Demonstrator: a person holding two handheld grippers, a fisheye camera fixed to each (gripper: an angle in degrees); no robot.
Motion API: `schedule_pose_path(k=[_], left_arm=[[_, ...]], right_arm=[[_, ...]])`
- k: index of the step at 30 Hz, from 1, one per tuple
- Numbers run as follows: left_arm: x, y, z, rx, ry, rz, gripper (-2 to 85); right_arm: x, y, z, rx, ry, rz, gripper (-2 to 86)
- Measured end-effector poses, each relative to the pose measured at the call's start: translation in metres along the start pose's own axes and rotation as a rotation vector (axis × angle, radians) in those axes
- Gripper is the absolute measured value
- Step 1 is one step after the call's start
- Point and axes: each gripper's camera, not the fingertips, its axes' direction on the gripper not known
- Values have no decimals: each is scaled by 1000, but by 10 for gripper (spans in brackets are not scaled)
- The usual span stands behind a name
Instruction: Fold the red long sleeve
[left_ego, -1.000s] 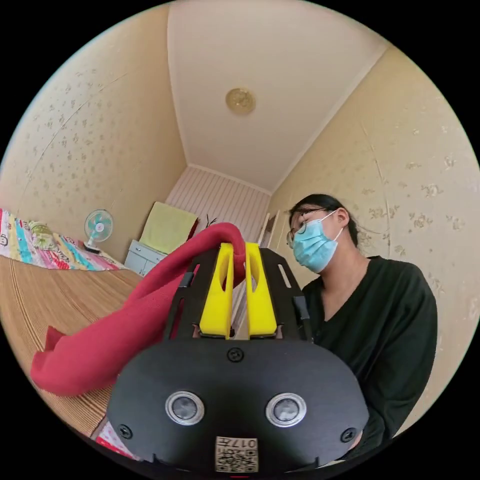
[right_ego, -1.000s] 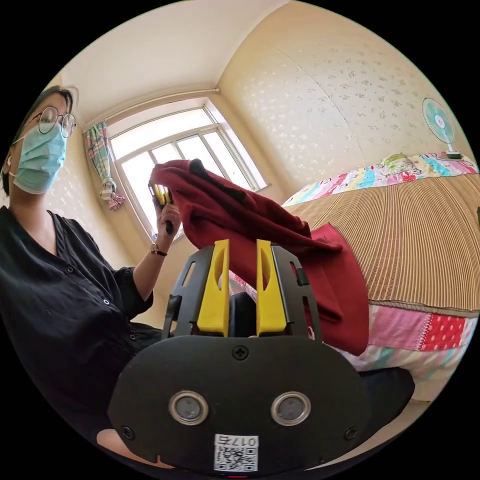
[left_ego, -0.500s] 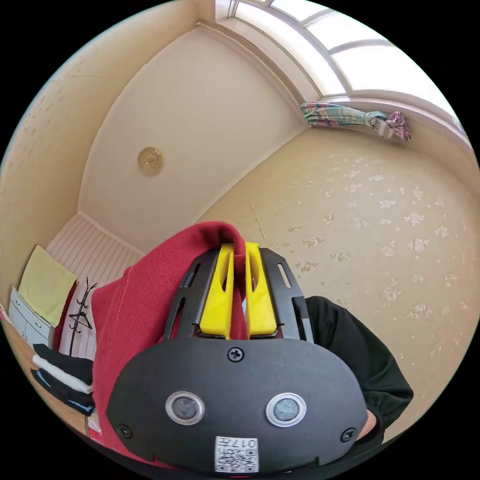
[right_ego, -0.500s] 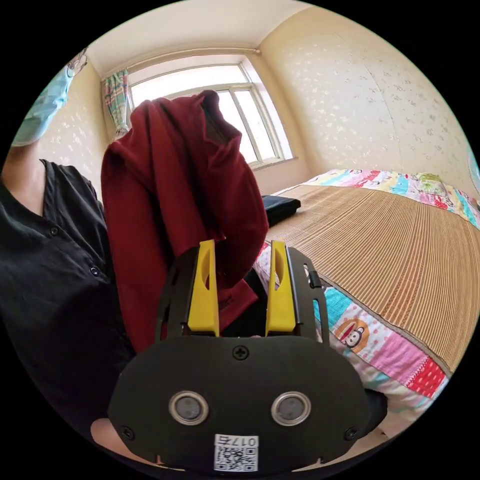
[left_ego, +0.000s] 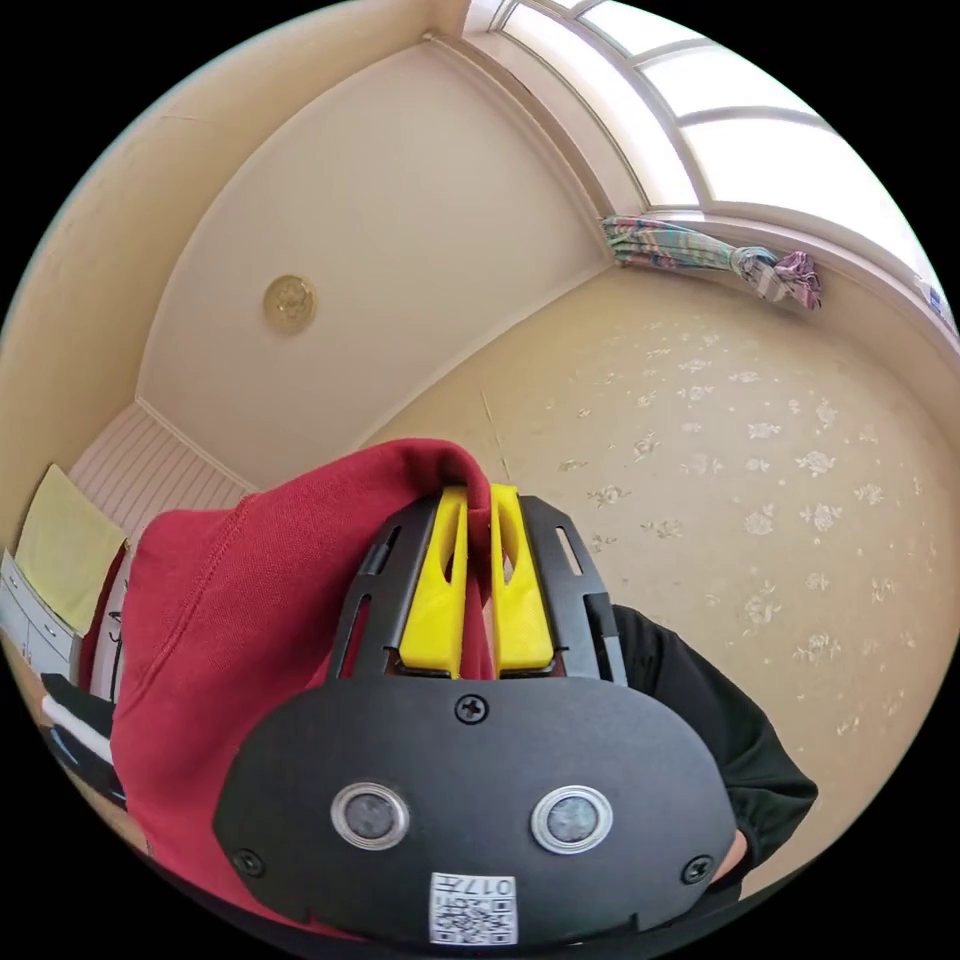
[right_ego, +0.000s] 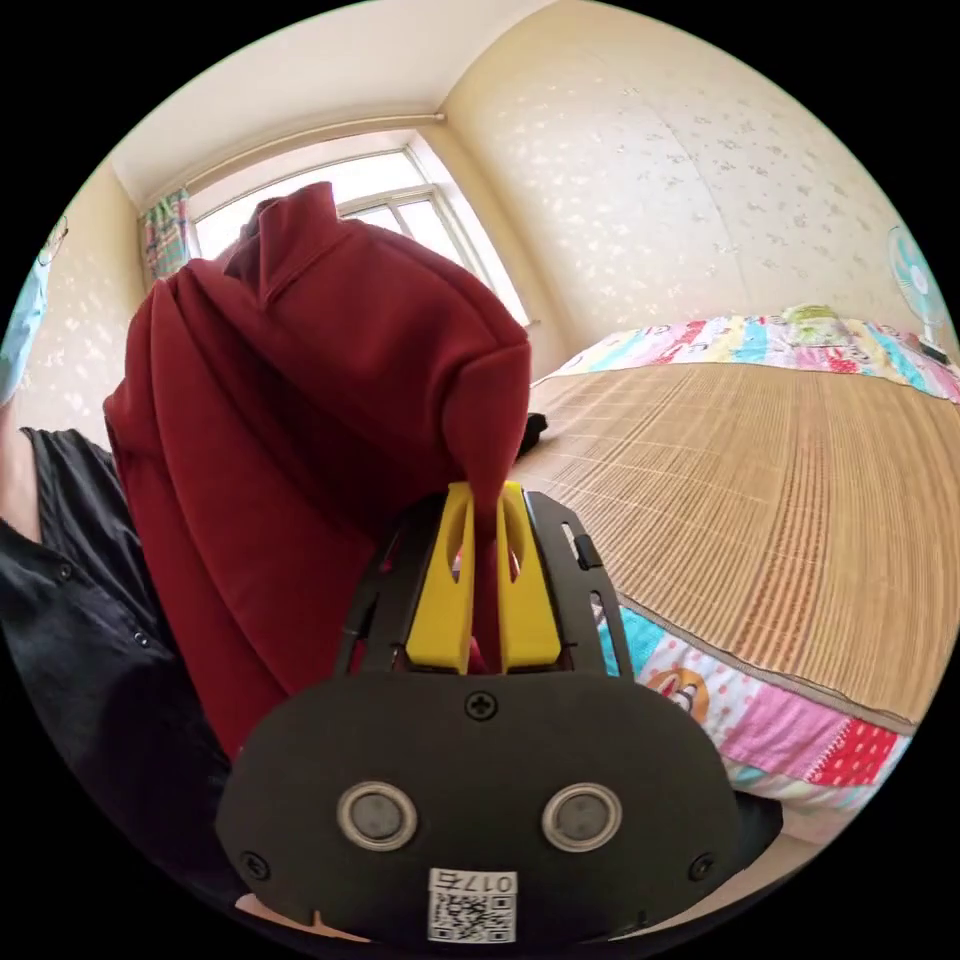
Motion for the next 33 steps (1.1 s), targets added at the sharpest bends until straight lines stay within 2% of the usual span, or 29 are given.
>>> schedule_pose_path(k=[3,5,6,8,10,12,15,18,21,22,25,27,28,29,33], left_arm=[[33,-15,-3,-71,-147,41,40],[61,-31,9,-211,-358,55,40],[68,-35,14,-254,-438,59,40],[94,-46,34,-444,-1011,132,39],[91,-49,39,-513,-1318,94,39],[81,-43,55,-553,-1328,93,39],[63,-28,92,-569,-1445,194,38],[46,-40,116,-505,-1480,286,37],[-19,-91,120,-496,-1632,257,39],[-69,-120,115,-523,-1737,229,46],[-210,-189,66,-559,-2114,175,93],[-276,-203,20,-635,-2391,67,95],[-300,-199,-7,-661,-2546,-39,91],[-314,-184,-26,-683,-2554,-78,95],[-343,-91,-84,-768,-2349,-193,87]], right_arm=[[-26,-11,-48,154,205,19,42],[-57,-22,-106,371,286,12,42],[-67,-26,-118,409,310,-3,42],[-115,-40,-146,525,489,-97,43],[-143,-54,-146,554,650,-96,44],[-162,-67,-142,589,702,-29,45],[-193,-77,-133,719,728,20,46],[-204,-95,-138,804,660,-4,47],[-182,-163,-130,757,676,8,48],[-163,-207,-116,701,733,-7,50],[-71,-346,-58,487,910,81,57],[7,-411,-13,324,883,215,62],[49,-434,22,142,897,272,67],[77,-436,52,6,928,340,72],[94,-383,120,-112,930,237,76]])
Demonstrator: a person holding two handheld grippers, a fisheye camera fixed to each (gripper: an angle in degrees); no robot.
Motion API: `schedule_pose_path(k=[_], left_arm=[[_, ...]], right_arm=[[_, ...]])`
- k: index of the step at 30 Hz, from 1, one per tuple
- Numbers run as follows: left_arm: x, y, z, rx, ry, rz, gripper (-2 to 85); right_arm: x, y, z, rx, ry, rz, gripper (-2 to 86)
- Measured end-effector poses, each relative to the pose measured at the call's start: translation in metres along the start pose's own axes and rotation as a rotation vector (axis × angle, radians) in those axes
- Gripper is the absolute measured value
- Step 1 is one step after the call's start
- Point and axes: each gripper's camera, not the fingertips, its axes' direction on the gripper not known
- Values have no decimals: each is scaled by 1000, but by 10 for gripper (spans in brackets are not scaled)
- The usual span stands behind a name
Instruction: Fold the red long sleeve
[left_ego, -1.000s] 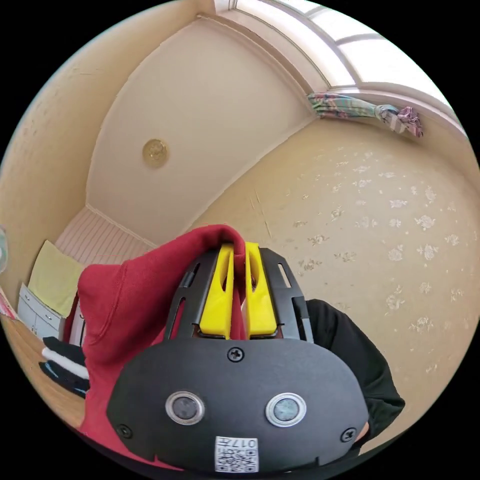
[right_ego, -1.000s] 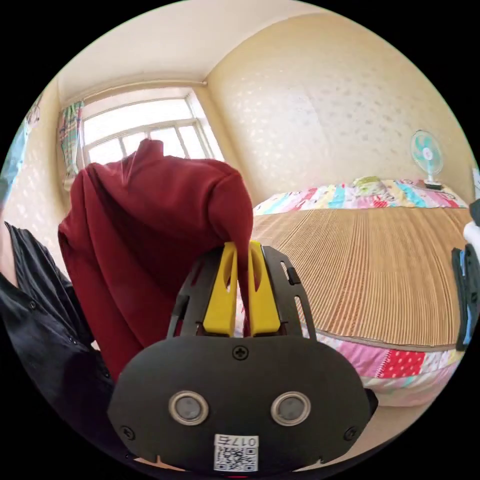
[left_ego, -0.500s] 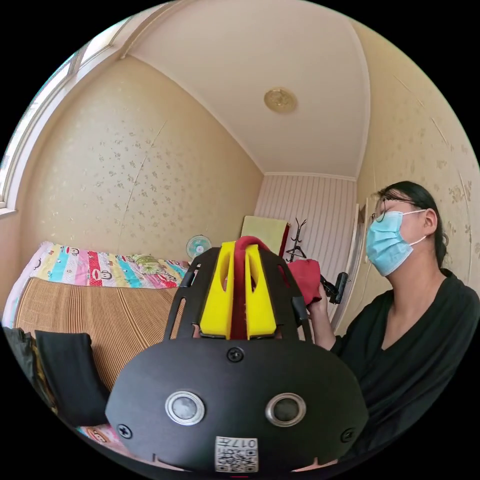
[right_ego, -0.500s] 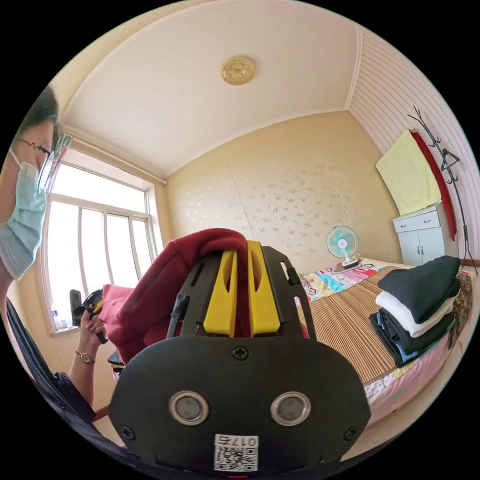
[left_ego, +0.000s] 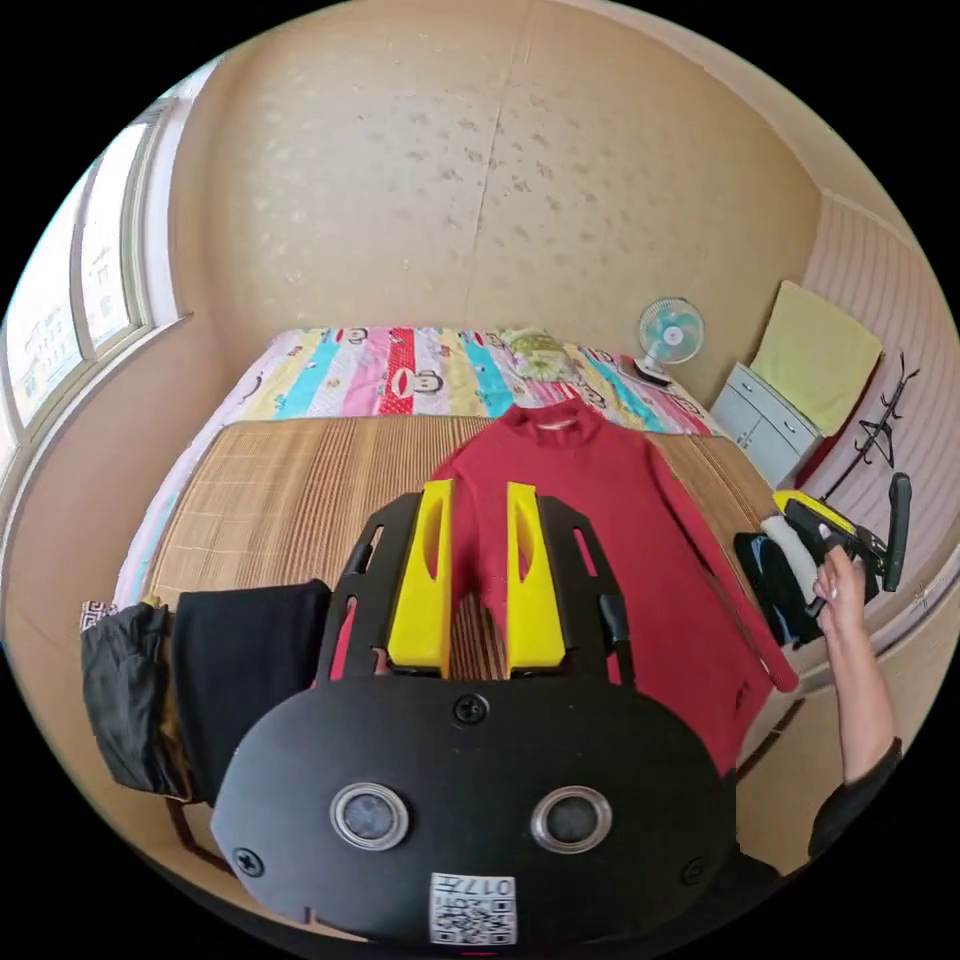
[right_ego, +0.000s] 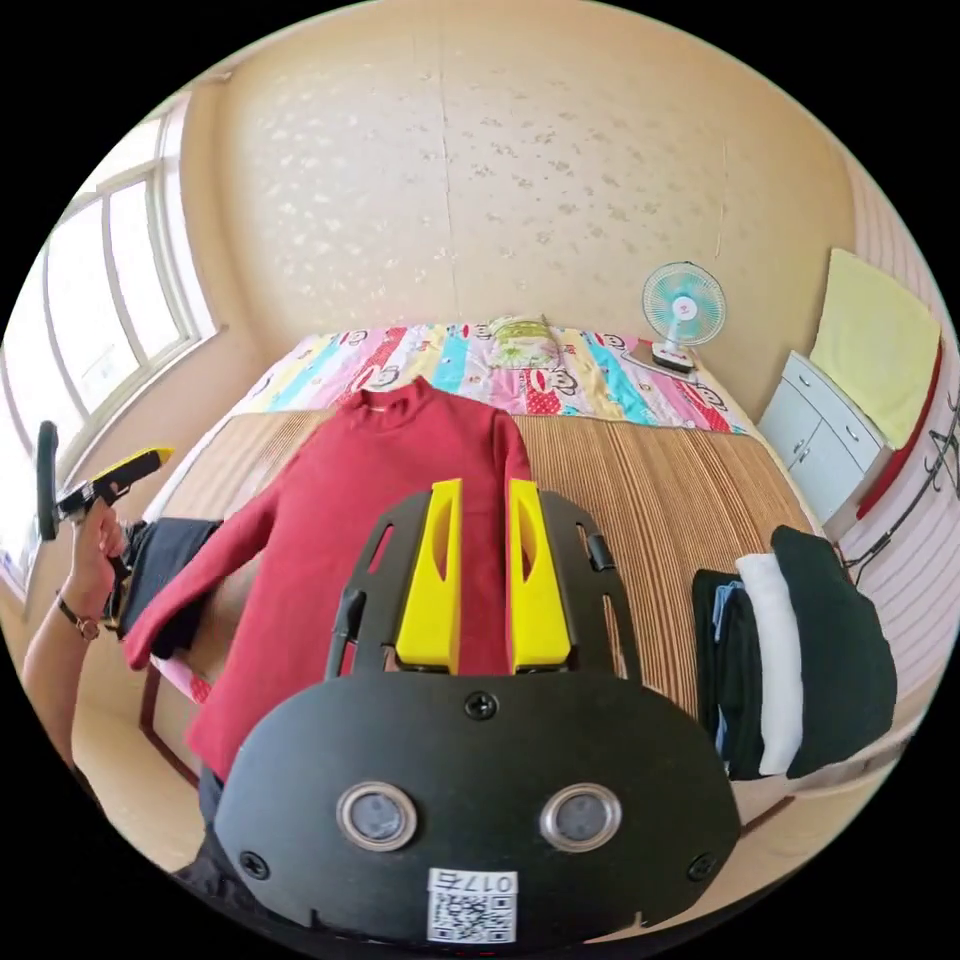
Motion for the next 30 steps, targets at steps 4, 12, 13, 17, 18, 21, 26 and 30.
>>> schedule_pose_path(k=[4,12,13,17,18,21,26,30], left_arm=[[33,105,139,-326,109,40,92],[73,233,179,-285,-3,117,77],[77,242,173,-281,-9,100,66],[85,302,131,-221,1,114,53],[86,312,124,-213,-3,120,53],[92,351,87,-223,-25,101,52],[102,410,45,-255,-97,0,63],[95,417,4,-99,-32,-67,49]], right_arm=[[-35,85,107,-192,-77,-127,79],[-54,215,185,-246,-53,-127,60],[-58,219,174,-252,-60,-107,53],[-77,258,115,-261,-91,-113,39],[-79,266,105,-252,-99,-101,37],[-84,308,59,-226,-160,-18,32],[-91,337,22,-352,-249,-32,16],[-56,319,-12,-295,-360,46,9]])
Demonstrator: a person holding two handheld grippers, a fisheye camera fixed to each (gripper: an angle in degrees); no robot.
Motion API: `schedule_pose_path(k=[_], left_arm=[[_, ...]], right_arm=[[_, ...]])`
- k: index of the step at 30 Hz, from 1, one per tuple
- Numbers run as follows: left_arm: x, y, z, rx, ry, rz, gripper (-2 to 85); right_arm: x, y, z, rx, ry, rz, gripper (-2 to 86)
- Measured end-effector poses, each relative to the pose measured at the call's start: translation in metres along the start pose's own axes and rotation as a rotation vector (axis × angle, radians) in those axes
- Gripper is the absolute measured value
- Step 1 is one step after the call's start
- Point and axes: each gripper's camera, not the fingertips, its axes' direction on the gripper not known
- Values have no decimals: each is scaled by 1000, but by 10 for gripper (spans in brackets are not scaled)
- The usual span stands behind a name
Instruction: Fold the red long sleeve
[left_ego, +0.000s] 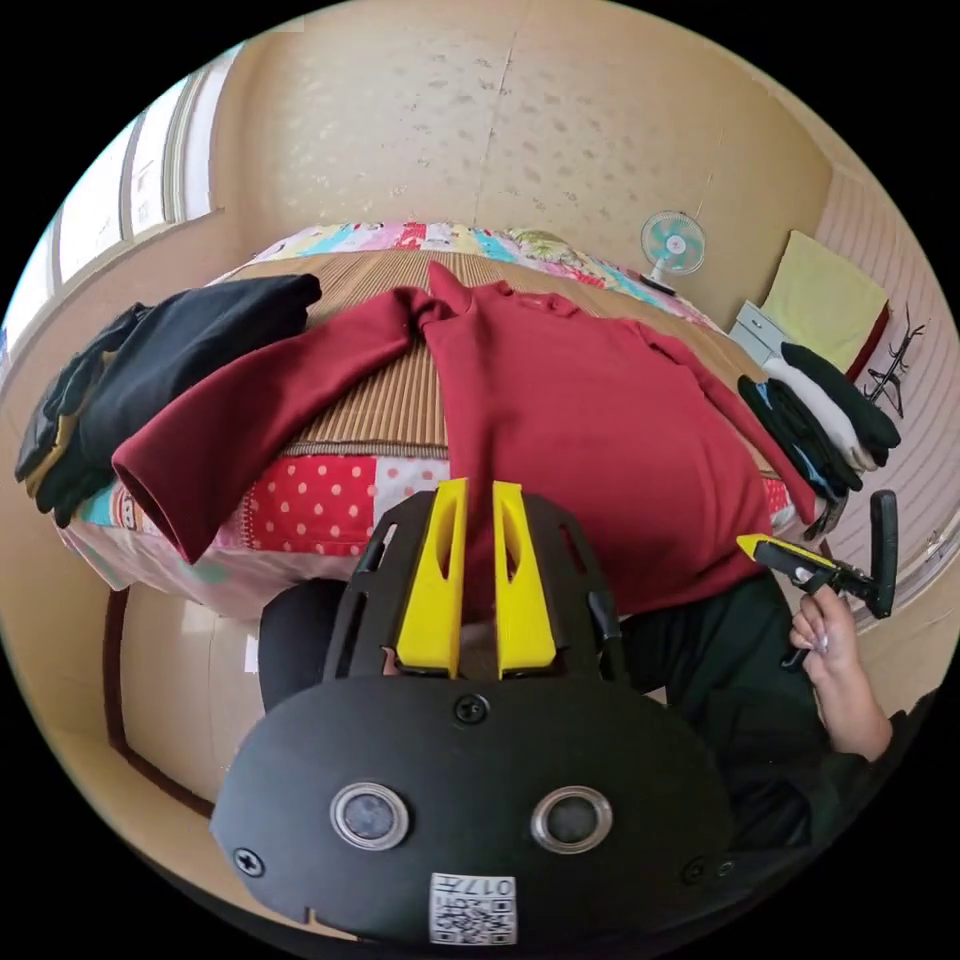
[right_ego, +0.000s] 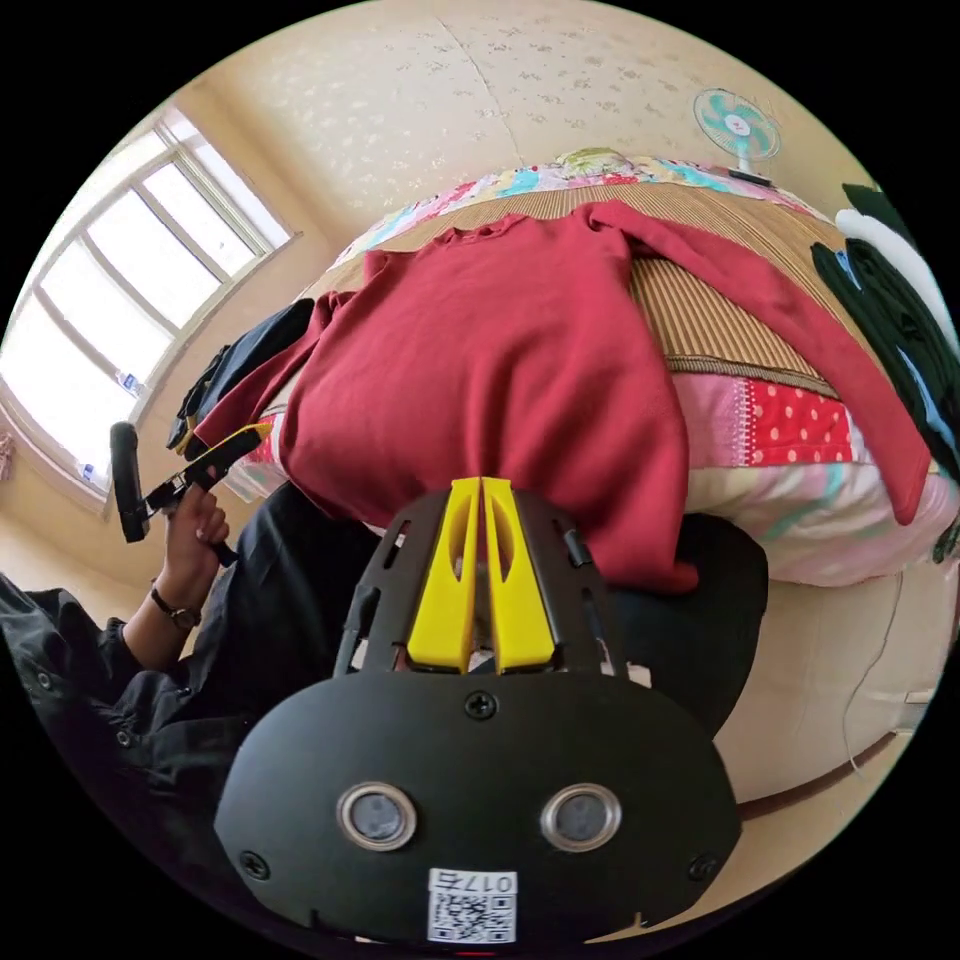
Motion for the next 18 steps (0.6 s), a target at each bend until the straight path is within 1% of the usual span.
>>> schedule_pose_path(k=[2,3,4,5,6,7,8,9,10,11,12,13,14,16,18], left_arm=[[0,-13,-40,195,30,2,44],[2,-19,-47,240,43,16,43],[5,-34,-55,293,107,59,44],[8,-54,-49,274,185,103,45],[10,-65,-41,242,207,118,46],[13,-87,-18,146,212,139,49],[16,-105,13,50,180,159,54],[17,-110,31,12,158,178,53],[16,-117,72,-93,115,194,52],[12,-117,122,-254,115,190,49],[7,-113,138,-275,133,173,47],[-8,-98,134,-118,210,137,42],[-20,-88,136,-88,253,87,39],[-23,-80,133,-69,244,95,37],[-17,-72,129,-48,190,127,37]], right_arm=[[26,-5,-37,95,-82,77,8],[32,-6,-46,119,-94,92,8],[44,-8,-60,159,-90,123,9],[54,-11,-71,179,-67,145,10],[59,-13,-76,180,-53,156,10],[68,-17,-83,174,-27,178,11],[75,-21,-91,176,-6,191,12],[78,-22,-96,183,3,195,14],[83,-22,-105,206,24,202,16],[87,-23,-115,227,48,211,22],[89,-24,-120,232,59,217,25],[94,-26,-130,235,82,234,37],[102,-28,-140,238,103,259,50],[117,-30,-158,254,123,313,71],[138,-31,-177,281,150,378,90]])
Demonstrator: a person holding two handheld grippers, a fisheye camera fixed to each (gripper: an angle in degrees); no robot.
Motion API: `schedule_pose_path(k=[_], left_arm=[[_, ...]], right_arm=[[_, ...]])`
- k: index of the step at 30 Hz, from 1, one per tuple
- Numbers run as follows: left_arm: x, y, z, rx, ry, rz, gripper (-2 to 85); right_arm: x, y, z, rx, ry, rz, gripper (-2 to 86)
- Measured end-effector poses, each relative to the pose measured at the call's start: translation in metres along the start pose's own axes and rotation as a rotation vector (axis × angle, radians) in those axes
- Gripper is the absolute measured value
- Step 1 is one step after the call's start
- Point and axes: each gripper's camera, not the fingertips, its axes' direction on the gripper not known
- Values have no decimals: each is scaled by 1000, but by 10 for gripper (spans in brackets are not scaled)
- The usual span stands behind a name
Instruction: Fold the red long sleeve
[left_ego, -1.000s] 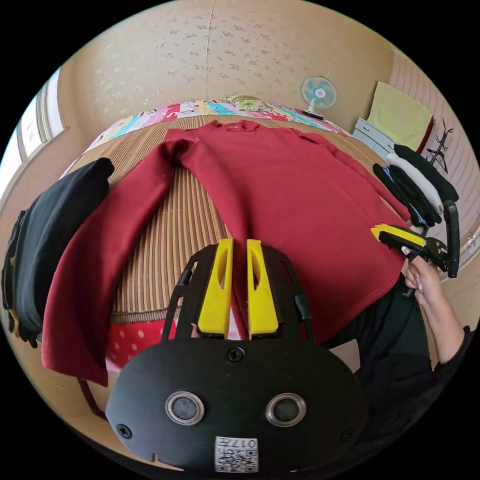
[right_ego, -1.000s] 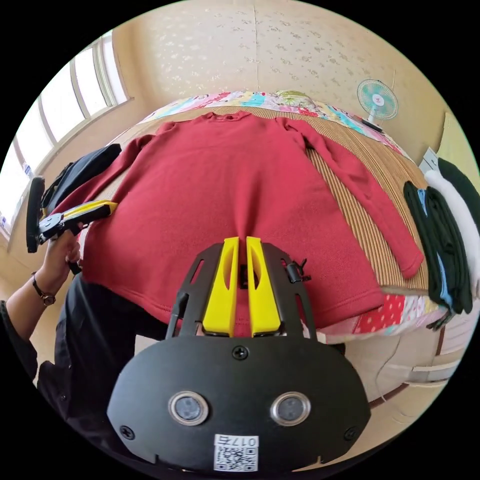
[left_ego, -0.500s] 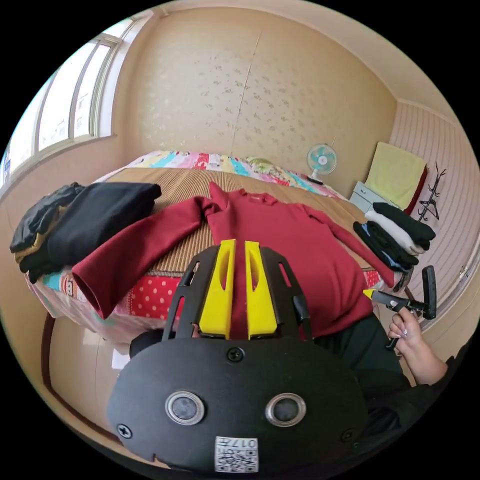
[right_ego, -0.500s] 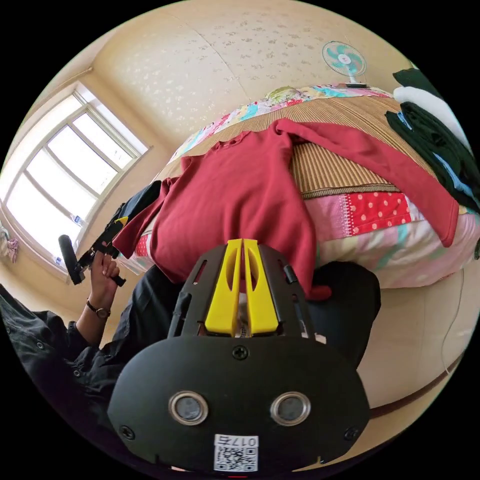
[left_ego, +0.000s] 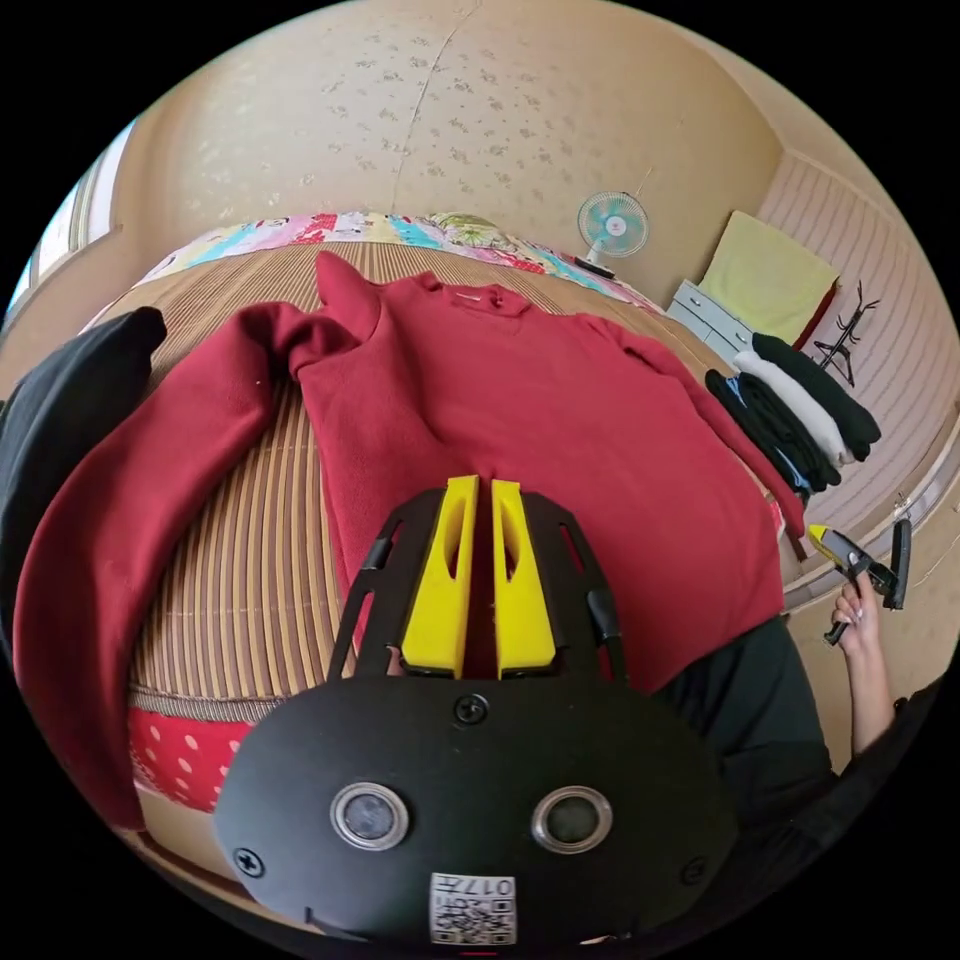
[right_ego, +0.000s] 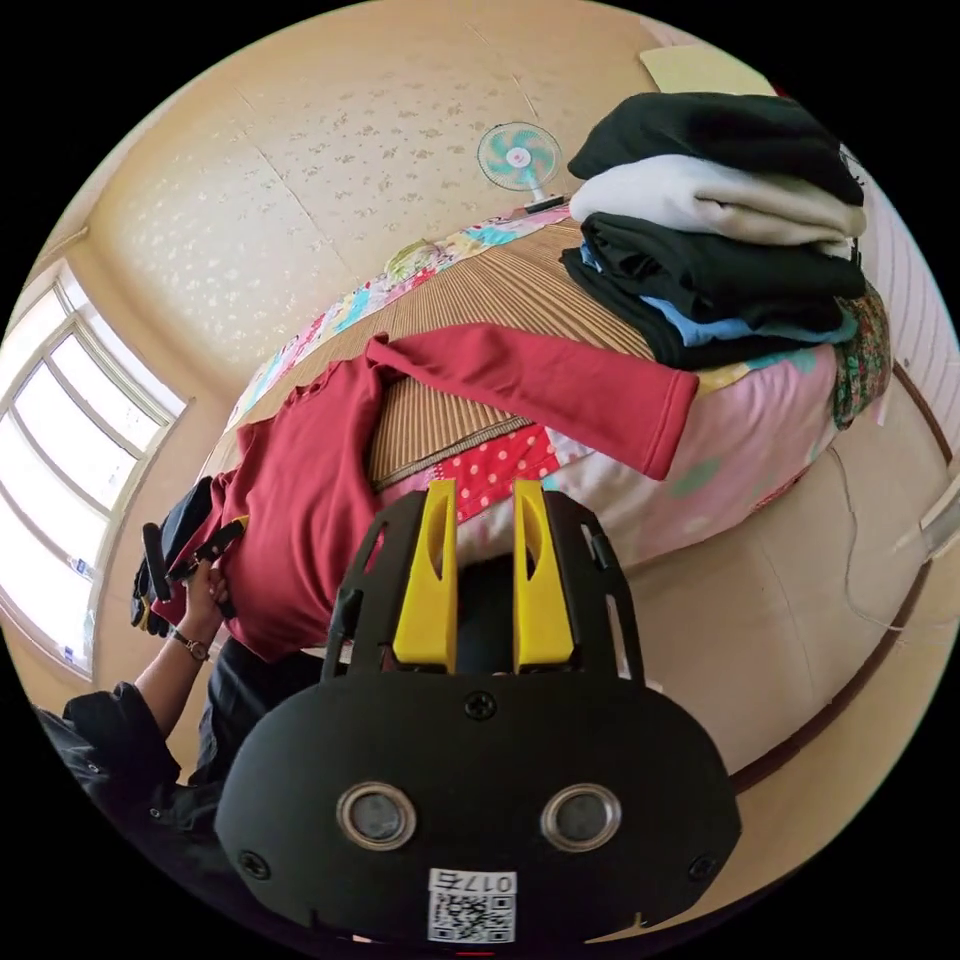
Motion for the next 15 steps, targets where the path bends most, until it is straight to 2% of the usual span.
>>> schedule_pose_path(k=[2,4,8,10,13,15], left_arm=[[8,10,-2,20,-57,46,39],[3,15,-4,27,-45,45,39],[-32,25,-8,33,95,-15,37],[-47,31,-10,41,158,-38,36],[-70,42,-12,64,255,-72,28],[-79,46,-12,61,289,-85,26]], right_arm=[[22,-21,-20,33,60,14,115],[24,-42,-27,26,108,-95,133],[13,-88,2,-171,338,-396,129],[17,-103,26,-289,399,-449,96],[25,-139,13,-386,303,-381,40],[21,-163,-33,-392,-3,-401,30]])
